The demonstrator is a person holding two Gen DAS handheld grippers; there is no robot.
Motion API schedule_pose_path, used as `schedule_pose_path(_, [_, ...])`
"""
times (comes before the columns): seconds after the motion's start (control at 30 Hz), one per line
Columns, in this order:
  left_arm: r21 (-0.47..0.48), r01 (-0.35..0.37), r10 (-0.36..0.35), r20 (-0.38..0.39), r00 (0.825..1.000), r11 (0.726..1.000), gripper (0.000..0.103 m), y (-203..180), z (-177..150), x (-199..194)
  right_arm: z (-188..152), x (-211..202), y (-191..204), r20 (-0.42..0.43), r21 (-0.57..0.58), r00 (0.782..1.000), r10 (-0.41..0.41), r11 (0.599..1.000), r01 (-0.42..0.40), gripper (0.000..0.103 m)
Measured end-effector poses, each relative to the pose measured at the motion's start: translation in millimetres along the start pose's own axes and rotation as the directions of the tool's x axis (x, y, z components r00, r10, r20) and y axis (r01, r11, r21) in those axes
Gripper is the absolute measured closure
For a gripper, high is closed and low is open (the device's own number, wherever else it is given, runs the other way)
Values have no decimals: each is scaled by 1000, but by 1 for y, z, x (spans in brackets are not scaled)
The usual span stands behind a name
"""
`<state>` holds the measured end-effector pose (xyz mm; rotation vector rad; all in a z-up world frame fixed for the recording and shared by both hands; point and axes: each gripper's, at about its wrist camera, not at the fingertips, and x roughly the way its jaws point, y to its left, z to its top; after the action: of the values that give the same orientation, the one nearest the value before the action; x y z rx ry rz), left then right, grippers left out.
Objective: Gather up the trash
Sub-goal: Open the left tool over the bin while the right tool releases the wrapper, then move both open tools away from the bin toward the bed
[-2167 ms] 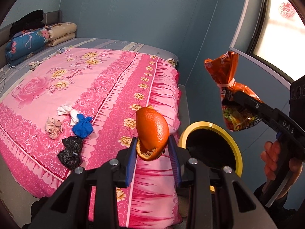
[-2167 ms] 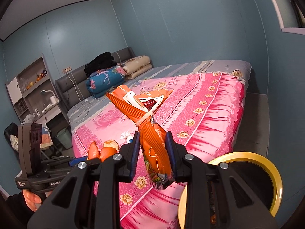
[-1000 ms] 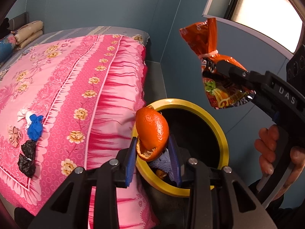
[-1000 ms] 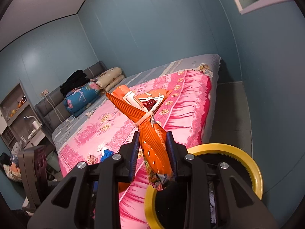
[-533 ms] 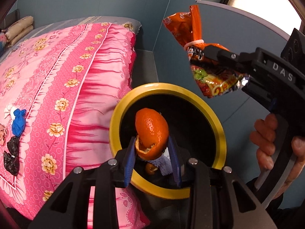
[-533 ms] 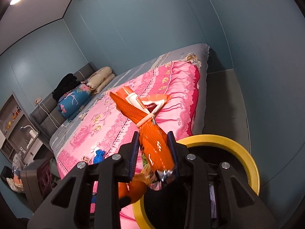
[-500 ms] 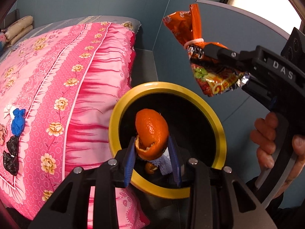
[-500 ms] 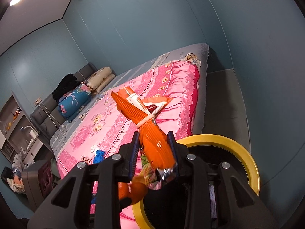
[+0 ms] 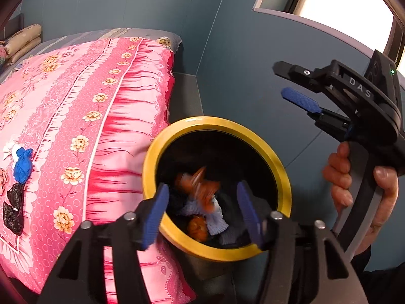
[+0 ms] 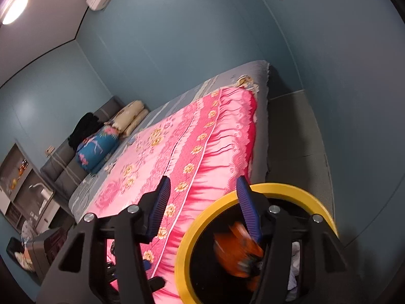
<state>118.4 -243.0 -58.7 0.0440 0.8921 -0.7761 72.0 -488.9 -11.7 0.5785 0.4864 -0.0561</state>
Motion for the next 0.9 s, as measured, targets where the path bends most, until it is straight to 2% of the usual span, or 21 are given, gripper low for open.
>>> schedule_pose_path(0.07, [-6,-13,13,14,1000,1000,31,5,0,-5,1,-4,-3,12,9,1000,-2,1000,2,49])
schedule_pose_path(0.3, [-58,-90,93,60,994,994,16,40,1,-26,5,2,1,7,-24,999,49,999,-49,39])
schedule_pose_path(0.47, [-95,-162,171,97,980,982,11,70,-3,-43,2,18,28,-48,-88,992,119,989,-123,32])
schedule_pose_path(0.6, [-136,-219,235,116,965,966,9,99,-8,-58,-2,41,61,-134,-132,974,181,971,-198,29])
schedule_pose_path(0.9, [-277,-275,323,144,935,921,9,162,-22,-90,-21,83,139,-228,-217,953,201,943,-251,26])
